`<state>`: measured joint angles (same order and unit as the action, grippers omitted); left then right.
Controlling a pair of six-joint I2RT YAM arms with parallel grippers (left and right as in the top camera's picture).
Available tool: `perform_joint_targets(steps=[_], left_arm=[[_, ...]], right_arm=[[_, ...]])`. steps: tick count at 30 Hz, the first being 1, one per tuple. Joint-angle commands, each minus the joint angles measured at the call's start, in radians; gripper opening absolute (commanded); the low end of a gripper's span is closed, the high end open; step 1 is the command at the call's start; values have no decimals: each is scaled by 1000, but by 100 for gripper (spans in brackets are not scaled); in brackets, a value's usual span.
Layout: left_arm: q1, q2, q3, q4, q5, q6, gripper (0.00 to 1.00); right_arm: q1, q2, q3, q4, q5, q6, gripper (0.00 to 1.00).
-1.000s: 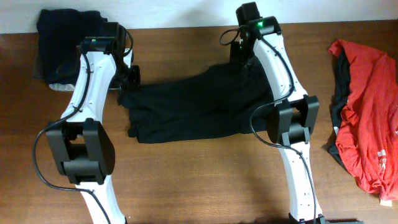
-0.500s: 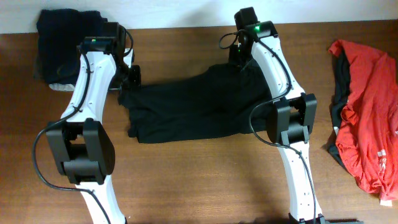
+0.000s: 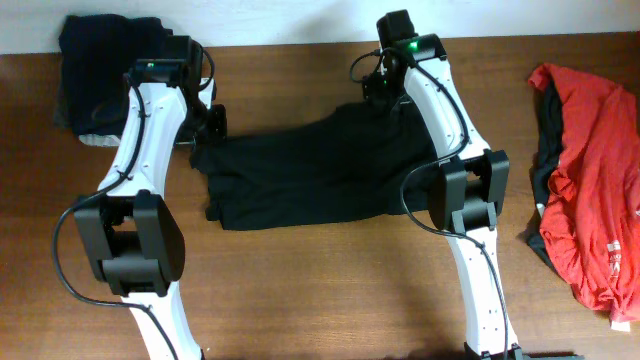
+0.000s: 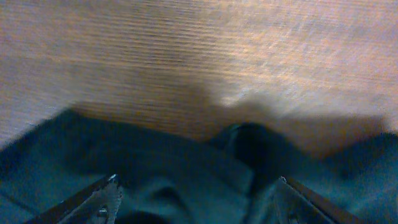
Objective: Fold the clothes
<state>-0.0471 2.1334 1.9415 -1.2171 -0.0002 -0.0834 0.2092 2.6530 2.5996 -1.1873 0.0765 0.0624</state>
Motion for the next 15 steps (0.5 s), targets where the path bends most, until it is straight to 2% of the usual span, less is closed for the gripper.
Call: perform_joint_targets(steps=[1,5,11,15], left_arm=[[4,-41,17,1,7,-5,2],[4,-41,18,10,8,-5,2],[3,-41,17,10,8,-5,2],[3,-41,17,8,8,-5,2]], right_arm=[[-5,10,-8,1,83,-242,84],[-8,10,-11,-1,17,-325,83],[3,16,-16,-1,-64,-339,54],[7,23,-22,-1,-66,-338,54]])
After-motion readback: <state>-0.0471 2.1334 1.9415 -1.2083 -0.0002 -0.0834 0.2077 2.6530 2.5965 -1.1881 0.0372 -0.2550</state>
